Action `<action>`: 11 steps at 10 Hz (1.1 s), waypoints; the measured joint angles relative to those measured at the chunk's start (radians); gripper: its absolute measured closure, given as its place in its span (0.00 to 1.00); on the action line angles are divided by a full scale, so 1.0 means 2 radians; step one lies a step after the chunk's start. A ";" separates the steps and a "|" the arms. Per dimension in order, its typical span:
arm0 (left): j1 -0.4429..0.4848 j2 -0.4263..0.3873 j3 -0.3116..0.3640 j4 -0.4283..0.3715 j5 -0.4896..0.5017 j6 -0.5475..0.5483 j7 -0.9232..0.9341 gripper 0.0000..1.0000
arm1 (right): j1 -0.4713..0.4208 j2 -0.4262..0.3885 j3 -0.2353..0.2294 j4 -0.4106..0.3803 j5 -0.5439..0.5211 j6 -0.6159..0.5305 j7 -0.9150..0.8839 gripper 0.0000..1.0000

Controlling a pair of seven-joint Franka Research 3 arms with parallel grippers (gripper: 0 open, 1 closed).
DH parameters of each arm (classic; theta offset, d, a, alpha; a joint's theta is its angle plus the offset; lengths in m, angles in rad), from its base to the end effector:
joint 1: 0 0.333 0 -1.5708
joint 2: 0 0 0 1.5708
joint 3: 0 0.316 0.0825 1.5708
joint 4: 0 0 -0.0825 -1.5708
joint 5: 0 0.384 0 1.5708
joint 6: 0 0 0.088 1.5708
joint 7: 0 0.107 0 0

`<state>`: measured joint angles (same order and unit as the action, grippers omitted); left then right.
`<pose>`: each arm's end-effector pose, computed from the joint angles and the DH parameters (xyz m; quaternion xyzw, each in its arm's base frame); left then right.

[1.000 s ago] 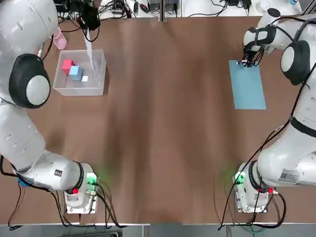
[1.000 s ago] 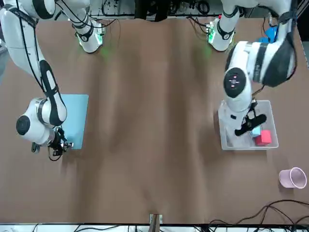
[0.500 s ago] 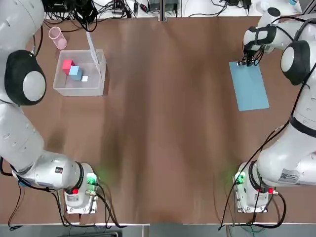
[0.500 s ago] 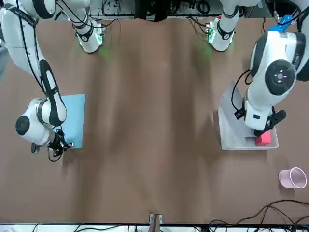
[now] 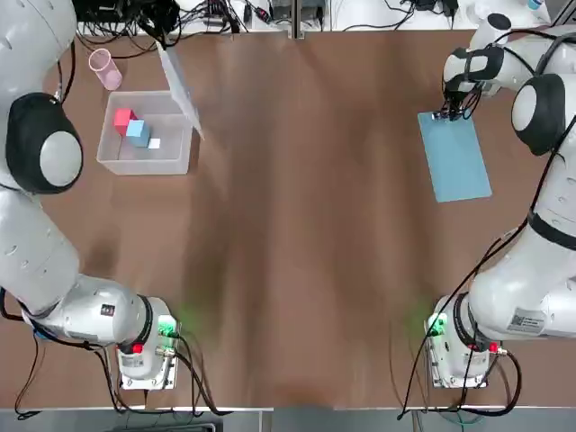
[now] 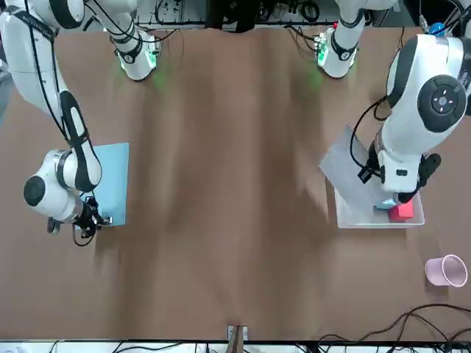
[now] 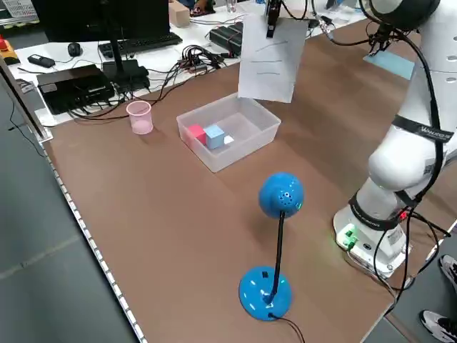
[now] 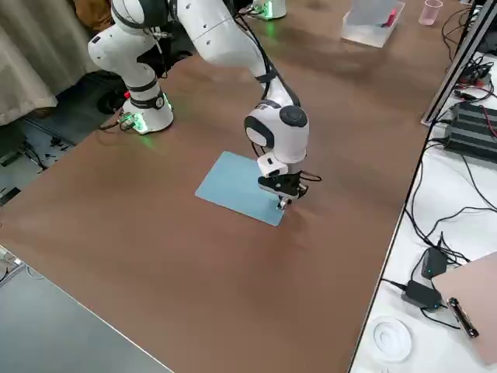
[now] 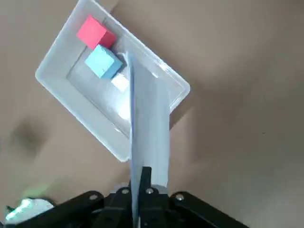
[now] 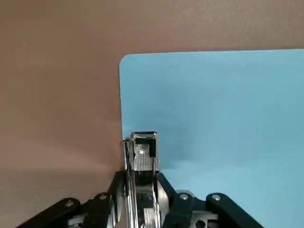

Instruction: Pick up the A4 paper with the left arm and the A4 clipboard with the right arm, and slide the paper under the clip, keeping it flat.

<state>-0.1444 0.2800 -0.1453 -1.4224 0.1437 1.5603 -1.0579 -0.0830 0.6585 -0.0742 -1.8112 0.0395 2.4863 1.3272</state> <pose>0.6110 -0.1541 0.5290 -0.9247 -0.3707 0.0221 0.0836 0.6446 -0.0992 0.1788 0.7317 -0.6814 0.0136 0.0035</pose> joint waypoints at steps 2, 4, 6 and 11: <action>0.000 0.000 0.000 0.001 -0.025 0.039 -0.070 0.99 | 0.000 0.000 0.000 0.013 0.000 -0.026 0.008 0.70; 0.008 0.000 0.001 0.001 -0.038 0.056 -0.100 0.99 | 0.000 0.000 0.000 0.048 0.000 -0.074 0.017 0.90; 0.021 0.000 0.002 0.001 -0.054 0.059 -0.100 0.99 | 0.000 -0.001 0.000 0.068 0.000 -0.088 0.019 0.96; 0.021 -0.001 0.002 0.006 -0.062 0.062 -0.102 0.99 | 0.034 -0.024 0.009 0.105 0.001 -0.088 0.076 0.96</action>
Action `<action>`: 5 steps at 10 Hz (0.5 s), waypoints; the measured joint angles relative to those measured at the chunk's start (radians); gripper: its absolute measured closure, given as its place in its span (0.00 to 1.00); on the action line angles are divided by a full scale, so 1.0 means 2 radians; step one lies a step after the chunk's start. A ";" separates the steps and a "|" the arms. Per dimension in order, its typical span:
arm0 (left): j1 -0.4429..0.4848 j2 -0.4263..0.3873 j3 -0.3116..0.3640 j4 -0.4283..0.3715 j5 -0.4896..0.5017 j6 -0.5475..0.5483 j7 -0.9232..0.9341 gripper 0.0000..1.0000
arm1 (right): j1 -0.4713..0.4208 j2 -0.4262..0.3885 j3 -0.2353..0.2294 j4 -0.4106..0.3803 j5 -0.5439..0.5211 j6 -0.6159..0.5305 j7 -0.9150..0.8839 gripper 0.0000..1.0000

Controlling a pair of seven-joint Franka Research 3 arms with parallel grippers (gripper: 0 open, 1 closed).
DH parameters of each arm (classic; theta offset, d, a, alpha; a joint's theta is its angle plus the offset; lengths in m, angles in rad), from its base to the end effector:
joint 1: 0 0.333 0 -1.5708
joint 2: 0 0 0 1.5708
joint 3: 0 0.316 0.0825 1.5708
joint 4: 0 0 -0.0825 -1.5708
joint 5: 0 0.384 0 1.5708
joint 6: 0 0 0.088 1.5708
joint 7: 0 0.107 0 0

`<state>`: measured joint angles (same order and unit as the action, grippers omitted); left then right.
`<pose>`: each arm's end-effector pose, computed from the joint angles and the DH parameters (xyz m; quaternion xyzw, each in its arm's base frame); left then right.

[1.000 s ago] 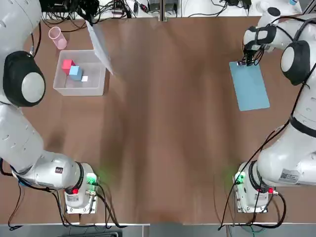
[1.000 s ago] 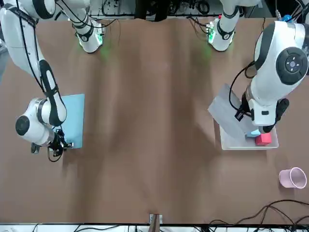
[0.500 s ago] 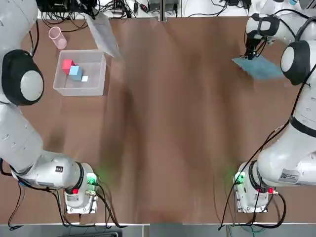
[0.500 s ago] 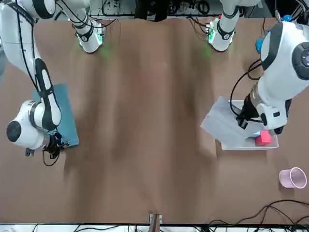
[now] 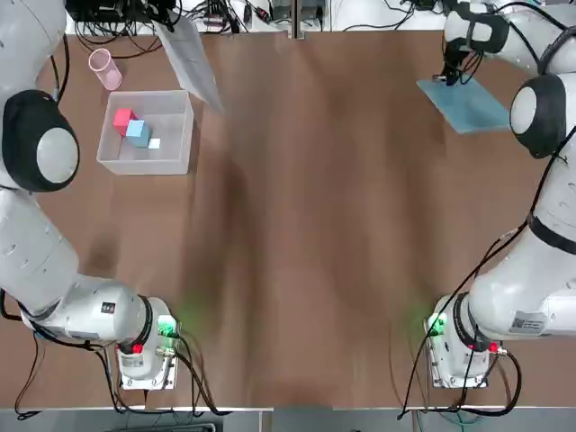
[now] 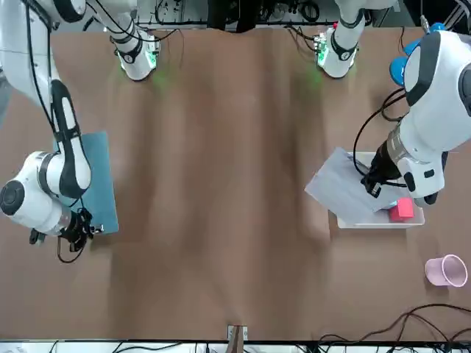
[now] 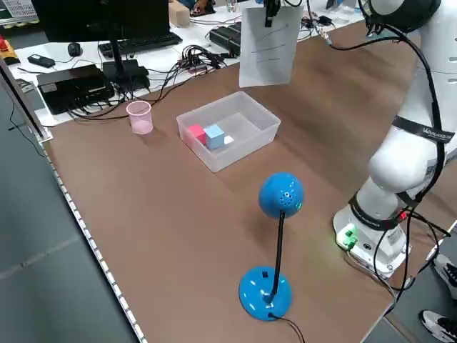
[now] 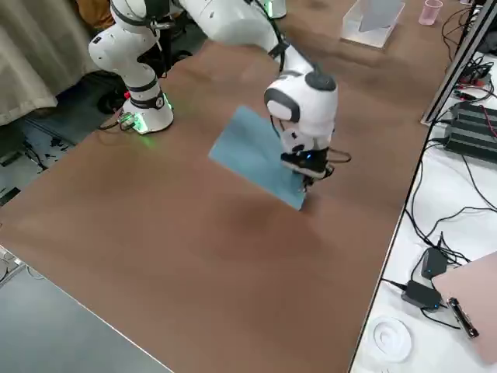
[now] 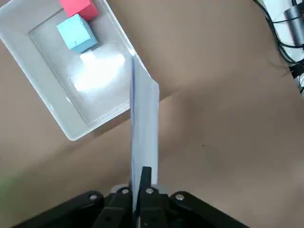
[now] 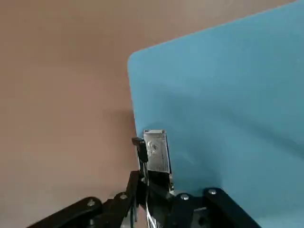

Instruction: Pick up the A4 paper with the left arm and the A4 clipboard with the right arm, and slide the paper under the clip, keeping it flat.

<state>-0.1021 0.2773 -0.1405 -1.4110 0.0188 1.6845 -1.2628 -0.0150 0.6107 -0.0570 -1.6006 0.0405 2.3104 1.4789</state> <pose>0.6282 -0.1417 0.5454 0.8719 0.4896 -0.0071 0.0068 0.7028 -0.0442 0.2840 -0.7083 0.7041 -0.0385 0.0321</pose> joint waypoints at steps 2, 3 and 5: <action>0.000 -0.001 0.000 0.001 0.000 0.000 -0.005 0.99 | 0.038 -0.002 0.001 0.025 0.000 0.000 0.042 0.96; 0.000 -0.001 0.000 0.002 0.000 0.000 -0.007 0.99 | 0.057 -0.003 0.001 0.037 0.000 0.000 0.053 0.96; 0.004 -0.001 0.001 0.004 0.000 0.000 -0.007 0.99 | 0.098 -0.003 0.001 0.047 0.000 0.000 0.067 0.96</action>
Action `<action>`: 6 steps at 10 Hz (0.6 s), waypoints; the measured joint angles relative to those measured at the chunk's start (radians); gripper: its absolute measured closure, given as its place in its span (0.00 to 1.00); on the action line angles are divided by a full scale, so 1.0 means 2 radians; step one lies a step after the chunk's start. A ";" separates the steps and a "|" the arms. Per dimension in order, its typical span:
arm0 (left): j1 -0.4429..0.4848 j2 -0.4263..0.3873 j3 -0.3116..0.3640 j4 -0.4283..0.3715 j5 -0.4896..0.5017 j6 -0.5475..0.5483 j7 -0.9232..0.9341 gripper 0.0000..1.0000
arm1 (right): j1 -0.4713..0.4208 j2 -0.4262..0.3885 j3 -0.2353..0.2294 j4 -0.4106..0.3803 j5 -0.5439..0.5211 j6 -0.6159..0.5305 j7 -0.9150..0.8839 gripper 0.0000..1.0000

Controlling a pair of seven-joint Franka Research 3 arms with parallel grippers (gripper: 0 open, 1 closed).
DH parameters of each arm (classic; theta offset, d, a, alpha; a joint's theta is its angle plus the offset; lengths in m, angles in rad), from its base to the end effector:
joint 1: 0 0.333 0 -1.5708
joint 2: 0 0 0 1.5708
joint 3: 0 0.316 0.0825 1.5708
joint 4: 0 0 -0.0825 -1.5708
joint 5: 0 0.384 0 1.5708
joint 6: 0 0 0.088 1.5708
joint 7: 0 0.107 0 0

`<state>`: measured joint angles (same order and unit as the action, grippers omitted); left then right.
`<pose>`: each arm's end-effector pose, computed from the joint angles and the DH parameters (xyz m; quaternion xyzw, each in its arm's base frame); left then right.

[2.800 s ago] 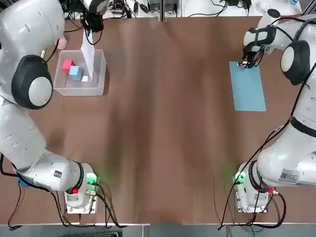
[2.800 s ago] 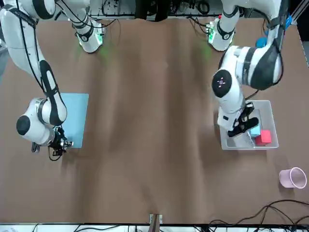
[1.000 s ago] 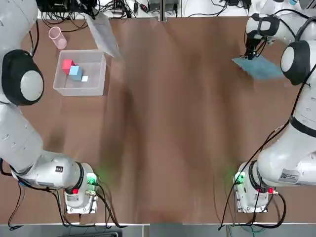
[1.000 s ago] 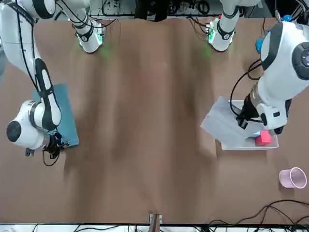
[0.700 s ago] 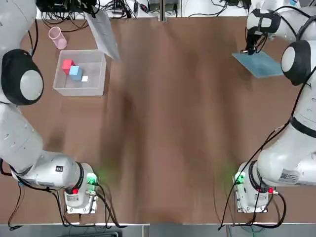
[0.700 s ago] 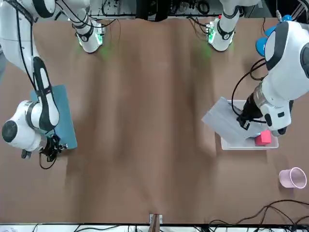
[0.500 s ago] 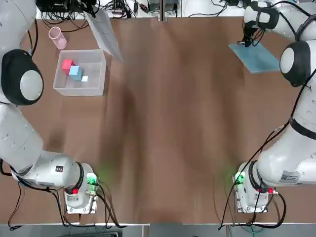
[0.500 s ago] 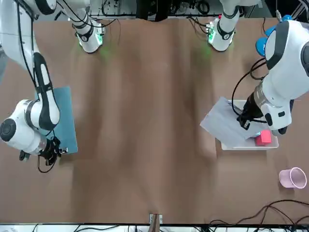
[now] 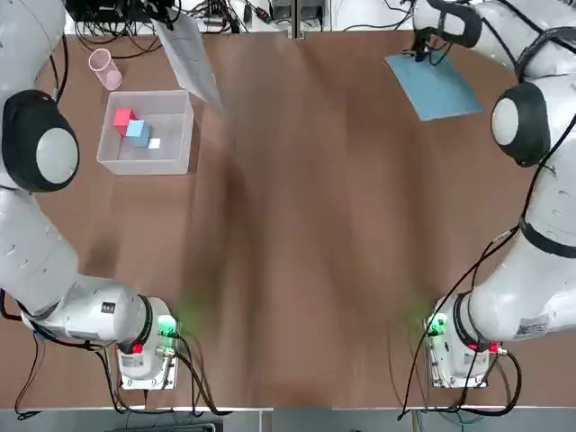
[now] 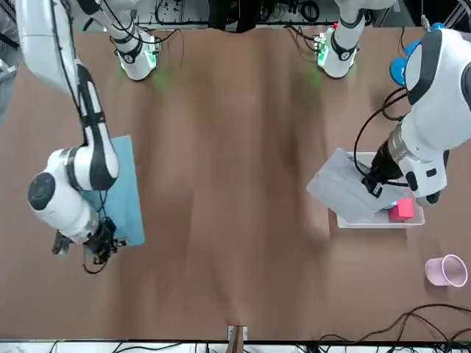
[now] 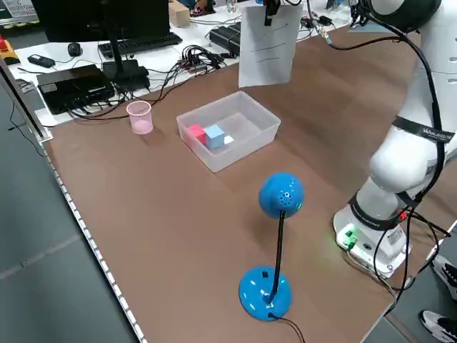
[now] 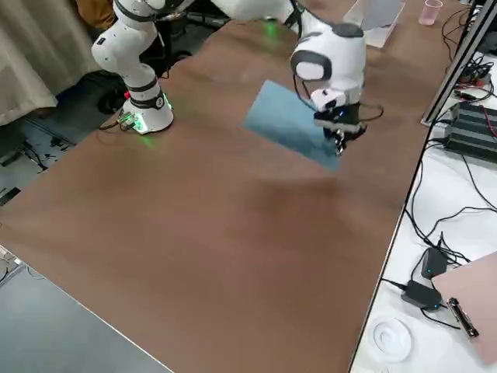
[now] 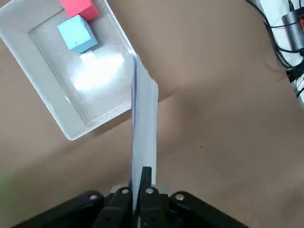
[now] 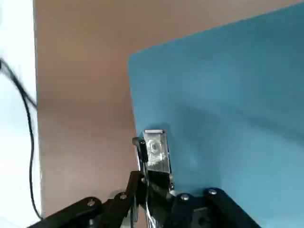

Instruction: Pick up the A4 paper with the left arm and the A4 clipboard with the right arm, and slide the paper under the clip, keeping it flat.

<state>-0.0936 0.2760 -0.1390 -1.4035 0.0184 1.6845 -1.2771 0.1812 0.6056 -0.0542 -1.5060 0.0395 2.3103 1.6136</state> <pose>0.6298 -0.1355 0.5498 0.8658 0.5002 -0.0039 0.0097 0.7199 0.0997 0.3318 -0.7289 0.6774 -0.0635 0.0768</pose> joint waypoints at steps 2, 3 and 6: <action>0.011 0.000 0.000 0.001 0.000 0.000 0.000 0.99 | 0.047 0.002 0.000 0.001 -0.001 0.009 0.035 0.96; 0.011 -0.001 0.000 0.002 0.000 0.000 0.000 0.99 | 0.073 0.003 0.000 0.002 -0.001 0.017 0.047 0.96; 0.009 -0.004 -0.001 0.002 0.000 0.000 -0.026 0.99 | 0.138 0.019 0.000 0.007 -0.001 0.021 0.055 0.96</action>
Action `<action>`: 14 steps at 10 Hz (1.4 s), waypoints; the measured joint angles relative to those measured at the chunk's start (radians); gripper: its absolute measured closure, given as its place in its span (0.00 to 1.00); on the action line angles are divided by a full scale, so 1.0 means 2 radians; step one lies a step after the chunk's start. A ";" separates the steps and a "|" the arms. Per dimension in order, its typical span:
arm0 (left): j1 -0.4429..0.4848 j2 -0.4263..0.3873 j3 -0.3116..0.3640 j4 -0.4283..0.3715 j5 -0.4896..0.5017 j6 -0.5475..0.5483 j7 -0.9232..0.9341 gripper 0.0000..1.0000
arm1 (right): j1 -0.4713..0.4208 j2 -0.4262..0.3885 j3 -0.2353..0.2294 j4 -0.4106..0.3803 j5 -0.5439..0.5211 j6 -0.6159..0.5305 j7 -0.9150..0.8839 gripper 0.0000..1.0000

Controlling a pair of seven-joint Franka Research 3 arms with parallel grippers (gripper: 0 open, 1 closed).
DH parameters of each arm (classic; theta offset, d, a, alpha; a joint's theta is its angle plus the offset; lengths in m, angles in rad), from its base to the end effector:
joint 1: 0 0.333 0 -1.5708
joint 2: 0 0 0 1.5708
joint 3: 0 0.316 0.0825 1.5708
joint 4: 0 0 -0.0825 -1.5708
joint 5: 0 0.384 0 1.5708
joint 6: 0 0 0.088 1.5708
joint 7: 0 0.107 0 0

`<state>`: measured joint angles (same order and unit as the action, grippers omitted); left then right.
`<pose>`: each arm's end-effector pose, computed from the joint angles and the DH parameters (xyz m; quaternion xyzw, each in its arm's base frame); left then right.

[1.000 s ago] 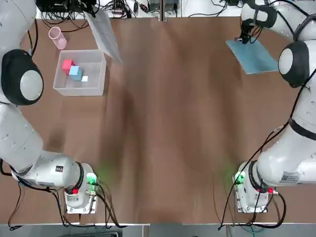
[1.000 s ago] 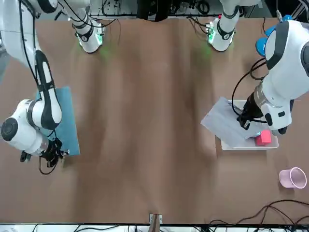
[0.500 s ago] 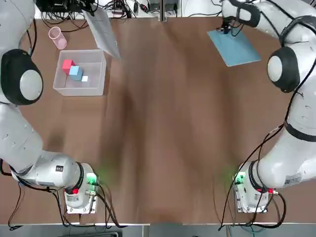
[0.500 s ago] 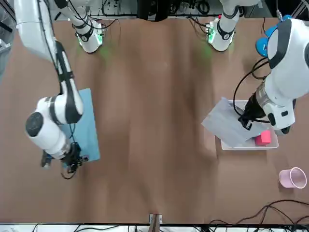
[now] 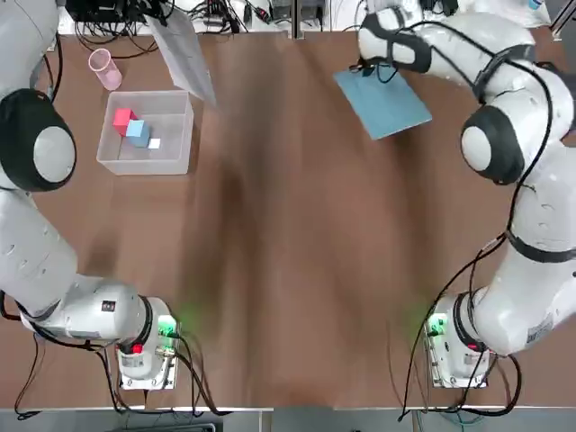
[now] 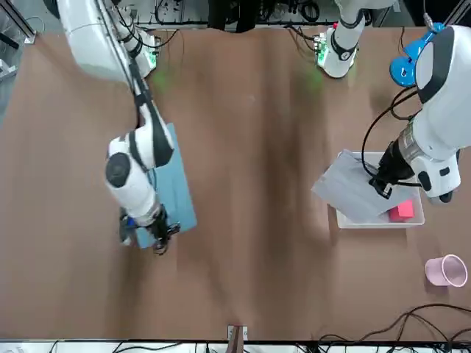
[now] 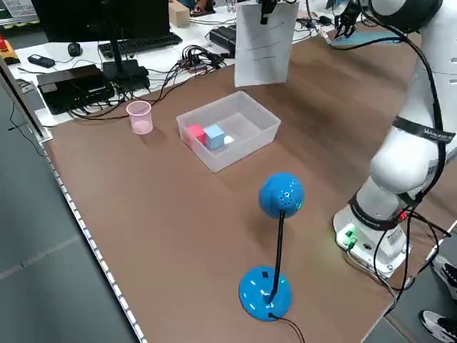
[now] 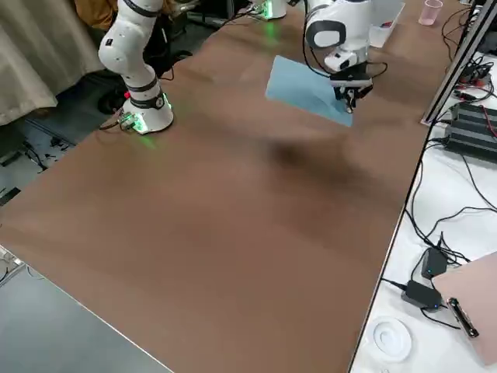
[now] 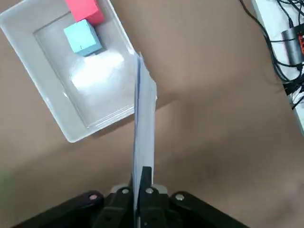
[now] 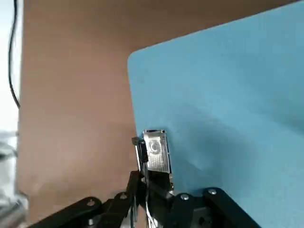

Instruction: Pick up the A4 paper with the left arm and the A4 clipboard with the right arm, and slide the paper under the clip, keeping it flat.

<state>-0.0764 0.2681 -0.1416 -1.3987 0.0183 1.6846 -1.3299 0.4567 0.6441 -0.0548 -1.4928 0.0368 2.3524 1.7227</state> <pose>0.6303 -0.1259 0.5572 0.8484 0.5292 0.0006 0.0140 0.6714 0.2940 0.3146 -0.7825 0.6132 -0.0538 0.0937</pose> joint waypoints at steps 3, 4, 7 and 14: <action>-0.004 0.000 -0.005 0.000 -0.001 0.020 -0.040 0.99 | 0.073 0.044 -0.001 0.020 -0.001 0.044 0.089 0.96; -0.005 0.000 -0.005 0.000 -0.001 0.022 -0.043 0.99 | 0.095 0.065 -0.004 0.034 -0.003 0.051 0.128 0.96; -0.008 0.001 -0.006 0.000 -0.002 0.032 -0.046 0.99 | 0.175 0.134 -0.067 0.109 -0.009 0.054 0.249 0.96; -0.023 0.005 -0.026 0.000 -0.011 0.035 -0.111 0.99 | 0.246 0.226 -0.144 0.199 -0.047 0.054 0.423 0.96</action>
<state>-0.1223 0.2778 -0.1933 -1.3991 -0.0028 1.7547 -1.5523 0.9484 1.0970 -0.3427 -1.0945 -0.0567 2.4598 2.5677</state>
